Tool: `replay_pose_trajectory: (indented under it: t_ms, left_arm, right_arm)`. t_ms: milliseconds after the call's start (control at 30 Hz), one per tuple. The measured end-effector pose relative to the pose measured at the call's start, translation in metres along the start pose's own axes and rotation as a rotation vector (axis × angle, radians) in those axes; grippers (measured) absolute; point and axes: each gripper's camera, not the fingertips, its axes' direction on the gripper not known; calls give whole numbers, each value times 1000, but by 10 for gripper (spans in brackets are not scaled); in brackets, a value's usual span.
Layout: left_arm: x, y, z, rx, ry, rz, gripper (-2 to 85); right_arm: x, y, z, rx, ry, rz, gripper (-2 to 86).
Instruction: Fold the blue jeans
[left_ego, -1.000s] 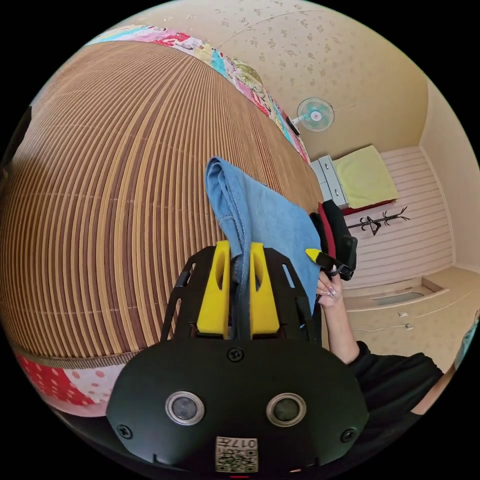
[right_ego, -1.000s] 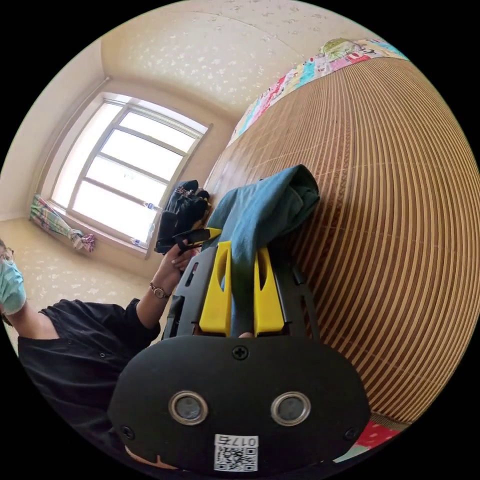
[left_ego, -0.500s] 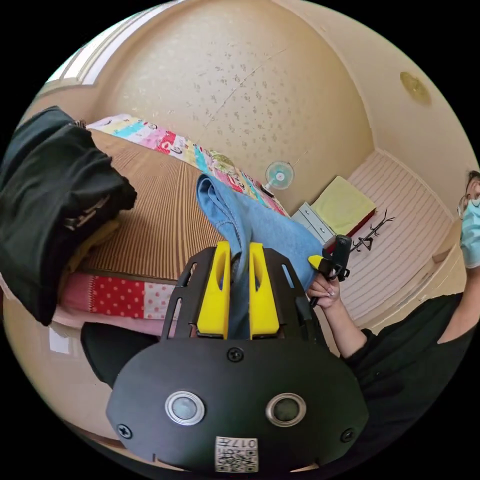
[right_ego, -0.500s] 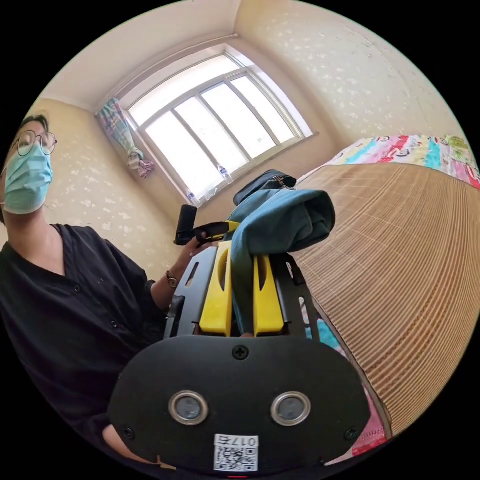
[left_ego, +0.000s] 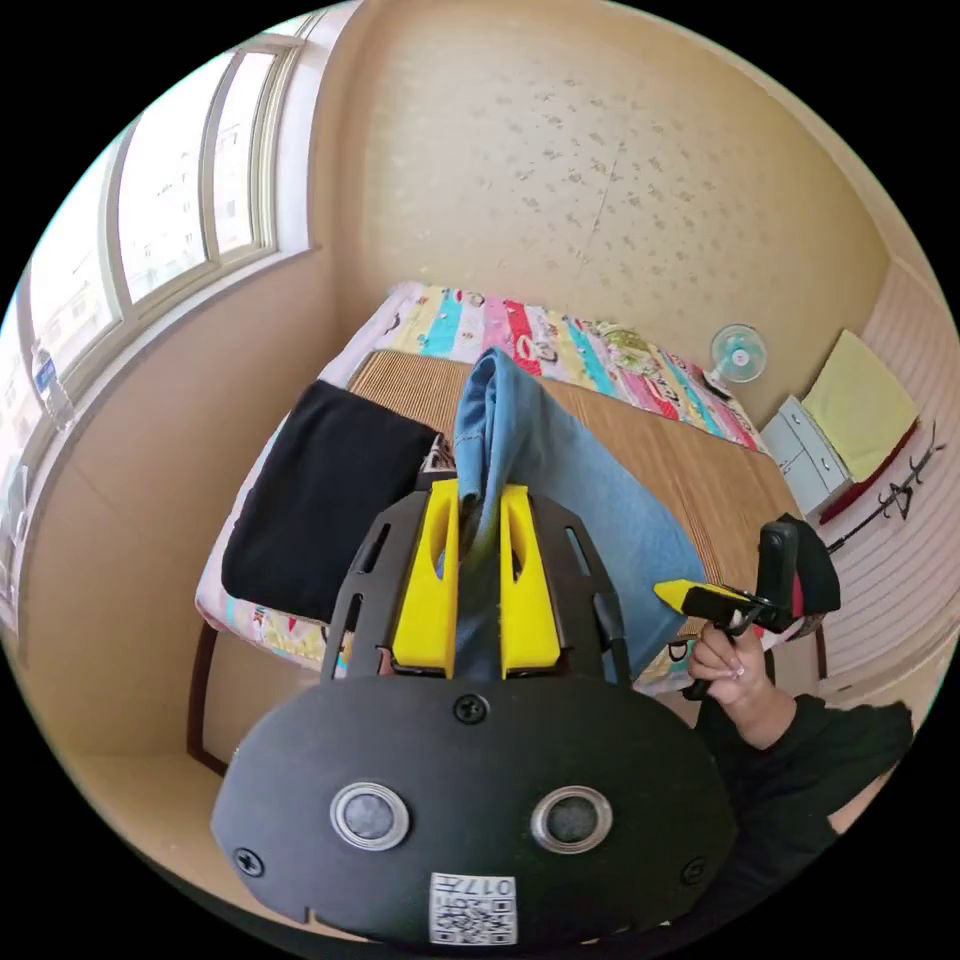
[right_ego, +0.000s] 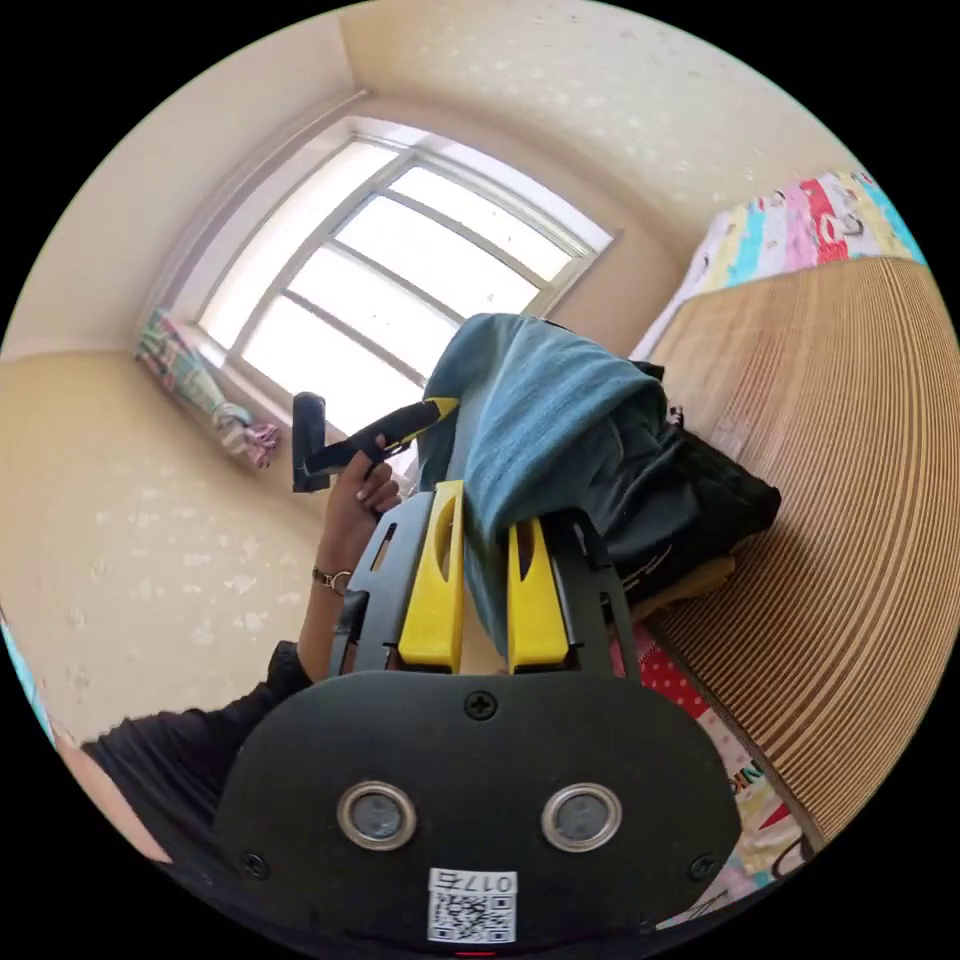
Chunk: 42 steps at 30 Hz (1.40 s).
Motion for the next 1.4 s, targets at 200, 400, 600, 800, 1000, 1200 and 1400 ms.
replay_pose_trajectory:
  t_ms: [200,400,600,800,1000,1200,1400]
  left_arm:
    - [-40,14,47,-2,-61,-145,95]
    - [28,100,35,182,93,51,99]
    - [42,186,92,22,139,-9,81]
    - [-2,243,92,141,313,-276,73]
    - [54,285,76,223,357,-260,99]
    - [105,293,117,70,393,-101,75]
    - [114,312,131,128,480,-151,65]
  right_arm:
    - [53,-5,53,-117,212,89,89]
    - [53,40,-8,-153,363,-75,95]
    - [77,97,-110,-151,427,22,94]
    - [85,173,-229,-9,558,203,86]
    - [68,230,-371,259,650,413,74]
    - [-27,266,-525,716,1027,466,75]
    - [-93,330,-645,1194,1072,562,86]
